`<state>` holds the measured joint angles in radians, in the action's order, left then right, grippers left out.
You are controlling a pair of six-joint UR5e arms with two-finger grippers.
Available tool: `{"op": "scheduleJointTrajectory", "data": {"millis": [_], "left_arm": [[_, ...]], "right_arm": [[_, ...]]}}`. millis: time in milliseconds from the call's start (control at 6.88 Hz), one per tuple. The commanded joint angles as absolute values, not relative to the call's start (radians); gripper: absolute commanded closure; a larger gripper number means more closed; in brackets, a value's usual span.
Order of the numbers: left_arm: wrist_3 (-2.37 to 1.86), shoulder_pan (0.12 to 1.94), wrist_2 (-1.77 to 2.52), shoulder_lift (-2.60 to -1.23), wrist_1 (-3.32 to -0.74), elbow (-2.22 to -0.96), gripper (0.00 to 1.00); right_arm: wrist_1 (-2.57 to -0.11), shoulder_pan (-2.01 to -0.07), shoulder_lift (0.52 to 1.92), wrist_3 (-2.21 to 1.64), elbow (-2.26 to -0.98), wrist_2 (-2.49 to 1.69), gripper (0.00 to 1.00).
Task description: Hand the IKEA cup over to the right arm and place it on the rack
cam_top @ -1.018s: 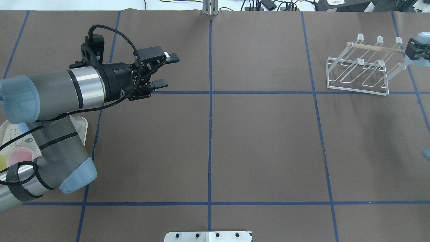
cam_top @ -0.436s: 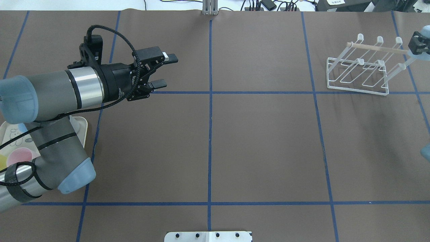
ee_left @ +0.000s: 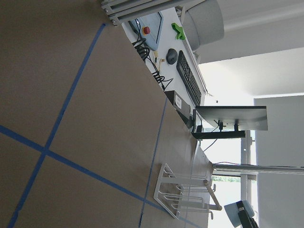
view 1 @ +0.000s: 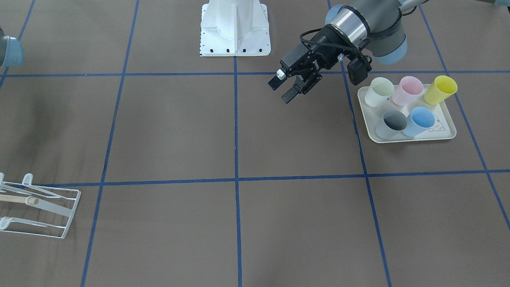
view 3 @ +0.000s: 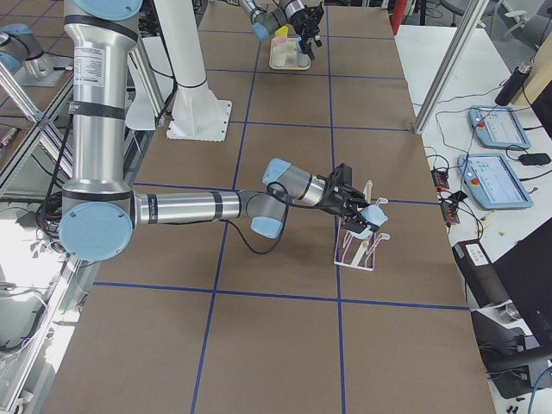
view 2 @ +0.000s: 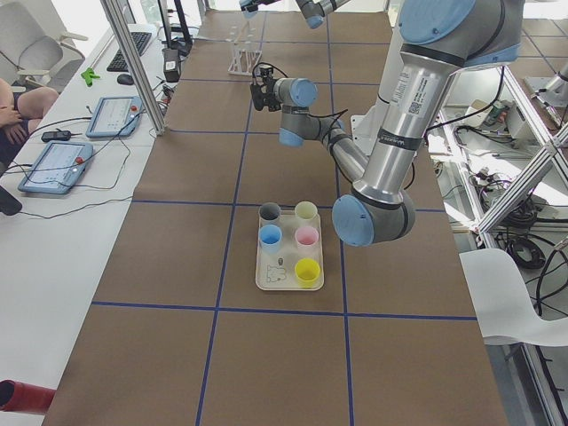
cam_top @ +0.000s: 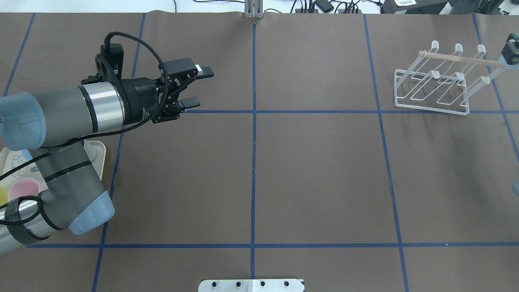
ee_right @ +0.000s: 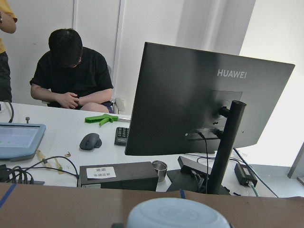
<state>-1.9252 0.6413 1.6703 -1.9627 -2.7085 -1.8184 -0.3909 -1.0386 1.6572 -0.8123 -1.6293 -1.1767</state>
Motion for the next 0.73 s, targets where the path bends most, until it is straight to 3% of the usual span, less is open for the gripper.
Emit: {"op": "scheduleJointTrajectory", "data": {"millis": [0,582], "left_arm": [[-1.925,0.641,1.671,-1.960,-2.711,-1.818,0.00],[-1.925,0.640,1.669,-1.960,-2.715,-1.810,0.00]], "right_arm": [[-0.351,-1.007,1.677,-0.865,-1.635,-1.084,1.00],[-0.353,-0.841,1.692,-0.884,-1.634,-0.795,1.00]]}}
